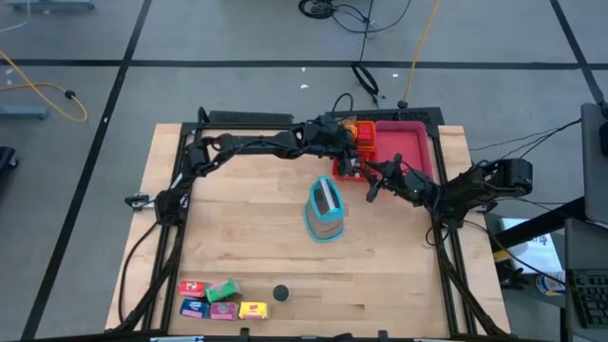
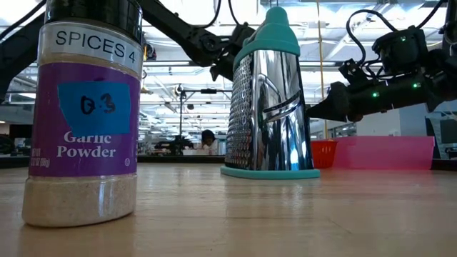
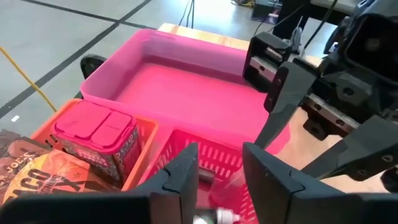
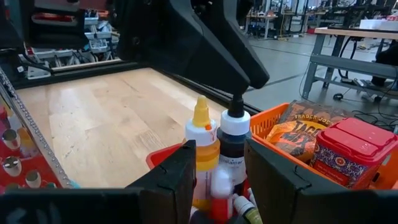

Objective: Pick & Place Kitchen Items
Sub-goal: Put the purple seasoning bottle into the orange bin

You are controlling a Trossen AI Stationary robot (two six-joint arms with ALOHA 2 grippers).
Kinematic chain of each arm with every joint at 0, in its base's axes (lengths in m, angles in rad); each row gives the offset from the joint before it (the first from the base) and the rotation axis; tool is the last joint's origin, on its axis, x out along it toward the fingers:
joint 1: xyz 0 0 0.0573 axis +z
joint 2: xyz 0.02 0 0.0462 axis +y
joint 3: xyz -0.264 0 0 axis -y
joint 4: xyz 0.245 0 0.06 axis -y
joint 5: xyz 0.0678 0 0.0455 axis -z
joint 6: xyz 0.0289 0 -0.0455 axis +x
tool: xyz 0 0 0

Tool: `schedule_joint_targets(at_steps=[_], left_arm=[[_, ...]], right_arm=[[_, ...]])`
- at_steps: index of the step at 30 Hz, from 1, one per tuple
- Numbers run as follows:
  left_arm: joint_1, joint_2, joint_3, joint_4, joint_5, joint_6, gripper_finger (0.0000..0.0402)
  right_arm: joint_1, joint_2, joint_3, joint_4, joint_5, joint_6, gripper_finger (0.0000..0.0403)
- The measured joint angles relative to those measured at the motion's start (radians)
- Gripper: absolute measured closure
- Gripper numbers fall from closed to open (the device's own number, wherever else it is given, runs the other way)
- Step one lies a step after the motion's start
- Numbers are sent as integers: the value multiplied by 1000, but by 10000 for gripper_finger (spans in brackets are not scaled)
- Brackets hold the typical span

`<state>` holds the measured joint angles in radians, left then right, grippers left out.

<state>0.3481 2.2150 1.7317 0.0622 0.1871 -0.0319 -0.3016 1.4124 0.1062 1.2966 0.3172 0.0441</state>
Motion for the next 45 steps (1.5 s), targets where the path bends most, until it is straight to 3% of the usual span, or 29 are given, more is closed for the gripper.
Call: schedule_joint_targets(at_steps=[10, 16, 22, 29, 36, 41, 45], left_arm=[[0, -1, 0, -6, -5, 2, 253], [0, -79, -1, -66, 35, 27, 252], [-17, -220, 0, -360, 50, 52, 252], [-108, -365, -30, -724, 61, 215, 252], [-200, -479, -52, -692, -40, 260, 252], [-221, -521, -53, -709, -223, 239, 252], [-220, -532, -53, -796, -208, 206, 252]], right_arm=[[0, 0, 0, 0, 0, 0, 275], [0, 0, 0, 0, 0, 7, 275], [0, 0, 0, 0, -1, 15, 275], [0, 0, 0, 2, -3, 23, 275], [0, -1, 0, 18, -1, 29, 275], [0, -1, 0, 10, -3, 48, 275], [0, -1, 0, 10, -3, 48, 275]])
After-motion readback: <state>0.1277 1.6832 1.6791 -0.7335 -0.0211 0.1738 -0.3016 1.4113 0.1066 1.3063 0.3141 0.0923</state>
